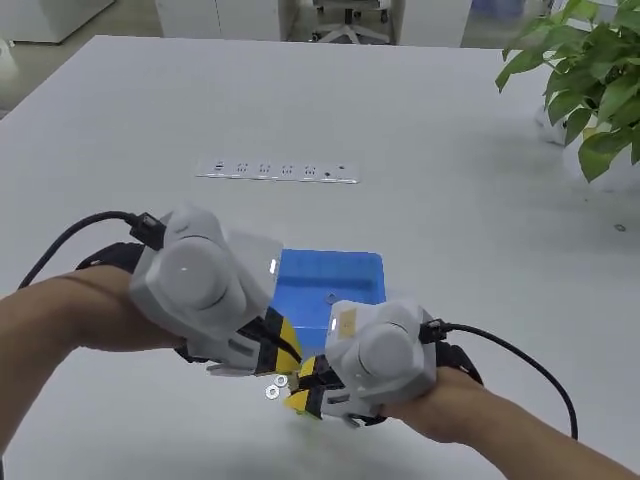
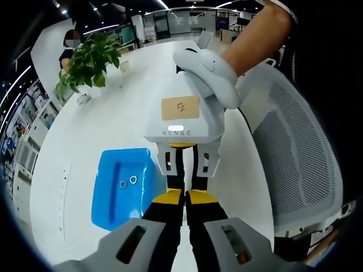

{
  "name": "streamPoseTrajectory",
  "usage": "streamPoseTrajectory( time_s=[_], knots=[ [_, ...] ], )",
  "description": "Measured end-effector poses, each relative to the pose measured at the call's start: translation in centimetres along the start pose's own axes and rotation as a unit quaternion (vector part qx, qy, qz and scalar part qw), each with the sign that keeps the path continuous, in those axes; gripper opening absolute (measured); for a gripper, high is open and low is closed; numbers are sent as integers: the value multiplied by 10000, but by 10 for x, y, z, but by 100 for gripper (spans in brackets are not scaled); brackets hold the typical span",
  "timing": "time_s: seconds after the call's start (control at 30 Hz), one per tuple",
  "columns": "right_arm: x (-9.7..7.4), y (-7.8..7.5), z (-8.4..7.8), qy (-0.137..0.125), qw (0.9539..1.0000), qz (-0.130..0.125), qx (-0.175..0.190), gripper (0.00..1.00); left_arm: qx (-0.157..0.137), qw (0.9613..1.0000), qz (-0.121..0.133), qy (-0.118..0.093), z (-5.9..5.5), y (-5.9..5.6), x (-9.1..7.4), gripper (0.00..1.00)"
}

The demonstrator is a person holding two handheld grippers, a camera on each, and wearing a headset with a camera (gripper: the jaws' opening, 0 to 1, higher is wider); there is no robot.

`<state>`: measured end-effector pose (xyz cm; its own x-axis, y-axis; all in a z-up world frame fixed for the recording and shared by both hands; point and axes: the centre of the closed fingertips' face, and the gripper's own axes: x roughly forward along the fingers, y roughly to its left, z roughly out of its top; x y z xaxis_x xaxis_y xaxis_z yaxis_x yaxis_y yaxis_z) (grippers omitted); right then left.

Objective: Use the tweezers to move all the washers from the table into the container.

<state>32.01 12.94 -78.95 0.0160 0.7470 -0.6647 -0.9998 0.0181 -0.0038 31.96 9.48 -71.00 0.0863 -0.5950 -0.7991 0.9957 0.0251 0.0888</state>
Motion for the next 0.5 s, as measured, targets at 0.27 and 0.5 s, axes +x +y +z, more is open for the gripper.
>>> streamPoseTrajectory(
  time_s=[0.27,0.5],
  knots=[
    [-9,0,10,-7,10000,-36,-87,10,13,10000,9,-82,8,1,-11,5],
    [-17,-4,21,3,9998,-94,-174,10,41,9999,75,-139,15,4,-22,5]
  ],
)
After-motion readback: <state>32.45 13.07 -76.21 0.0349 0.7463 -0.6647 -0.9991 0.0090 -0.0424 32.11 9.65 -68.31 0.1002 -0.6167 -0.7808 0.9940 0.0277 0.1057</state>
